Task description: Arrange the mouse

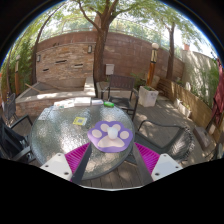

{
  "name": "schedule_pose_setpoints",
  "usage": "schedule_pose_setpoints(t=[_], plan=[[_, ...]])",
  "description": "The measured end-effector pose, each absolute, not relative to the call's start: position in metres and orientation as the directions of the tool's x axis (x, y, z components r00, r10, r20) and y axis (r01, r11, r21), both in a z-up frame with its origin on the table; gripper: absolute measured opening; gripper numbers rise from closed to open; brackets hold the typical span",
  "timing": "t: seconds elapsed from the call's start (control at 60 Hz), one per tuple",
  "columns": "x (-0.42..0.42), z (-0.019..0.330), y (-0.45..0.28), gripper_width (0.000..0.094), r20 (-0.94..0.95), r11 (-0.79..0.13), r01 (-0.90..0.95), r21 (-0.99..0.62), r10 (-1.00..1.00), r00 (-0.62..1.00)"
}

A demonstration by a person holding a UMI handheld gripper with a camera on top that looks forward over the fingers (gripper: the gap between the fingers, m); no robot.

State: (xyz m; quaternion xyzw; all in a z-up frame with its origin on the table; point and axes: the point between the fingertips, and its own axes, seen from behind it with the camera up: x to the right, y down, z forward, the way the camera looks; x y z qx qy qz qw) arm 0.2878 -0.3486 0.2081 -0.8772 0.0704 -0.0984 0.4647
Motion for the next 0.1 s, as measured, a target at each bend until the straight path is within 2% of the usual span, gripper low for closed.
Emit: schedule_pose_setpoints(t=[0.1], plan=[[0.2861,0.2059,-0.3538,0.0849,0.108,-0.564,-0.031,-0.825,-0.212,0.971]])
